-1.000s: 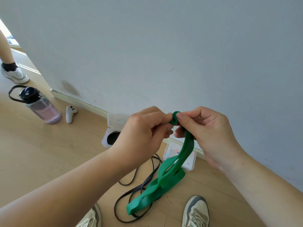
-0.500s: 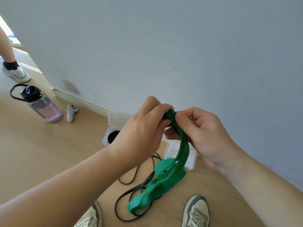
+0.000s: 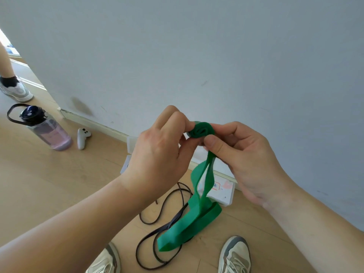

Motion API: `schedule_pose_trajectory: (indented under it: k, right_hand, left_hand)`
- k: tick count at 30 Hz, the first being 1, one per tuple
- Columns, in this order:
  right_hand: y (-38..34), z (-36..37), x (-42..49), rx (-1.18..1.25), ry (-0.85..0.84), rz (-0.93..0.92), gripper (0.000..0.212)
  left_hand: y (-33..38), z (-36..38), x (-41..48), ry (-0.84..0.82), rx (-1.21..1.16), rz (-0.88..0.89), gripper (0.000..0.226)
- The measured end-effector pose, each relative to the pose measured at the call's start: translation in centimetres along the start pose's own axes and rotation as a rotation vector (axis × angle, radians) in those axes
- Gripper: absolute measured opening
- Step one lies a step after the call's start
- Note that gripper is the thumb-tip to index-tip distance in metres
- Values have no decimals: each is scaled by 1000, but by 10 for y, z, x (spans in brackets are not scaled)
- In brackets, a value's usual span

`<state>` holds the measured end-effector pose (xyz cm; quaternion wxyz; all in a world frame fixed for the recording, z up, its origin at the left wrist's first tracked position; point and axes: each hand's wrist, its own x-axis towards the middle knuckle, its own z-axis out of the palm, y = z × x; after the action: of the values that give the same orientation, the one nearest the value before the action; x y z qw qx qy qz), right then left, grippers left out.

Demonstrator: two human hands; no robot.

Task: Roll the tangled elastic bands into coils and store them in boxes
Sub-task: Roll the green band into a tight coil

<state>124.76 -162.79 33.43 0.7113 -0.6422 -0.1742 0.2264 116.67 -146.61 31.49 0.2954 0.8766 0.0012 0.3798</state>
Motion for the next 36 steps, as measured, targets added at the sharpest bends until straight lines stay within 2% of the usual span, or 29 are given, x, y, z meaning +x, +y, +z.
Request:
schedule_pose_trajectory:
  k: [5,8,12,17,20,22,27,32,36]
  right_hand:
    - [-5,8,0,141,20,22,23]
    - [-6,5,3,49,59,17,13]
    - [-8,-6,7,-107,59,-19,20]
    - [-8,-8,4,-326,-115,-13,26]
    - [-12,-6,3,-286,-140,10,25]
    - [-11,-4,2,-222,-134,37,21]
    - [-10,-3,5,63,-110,94,28]
    - [-7,-4,6,34,-101,2,29]
    - [-8,-3,7,-41,-121,-20,26]
  left_hand:
    - [4,2,3,67,-116,-42,22]
    - [0,7,-2,-2,-180,-73,17]
    - [-7,12,-9,-116,-206,-42,9]
    - [-20,-8,-4,-172,-74,88,22]
    - [-18,-9,-3,-198,-69,131,47]
    - [-15,-5,-3,-221,-58,168,43]
    - [-8,-2,-2,-99,24,135,29]
    - [-7,-6,4,-25,61,178,31]
    - [-8,-4,4,-6,25,126,33]
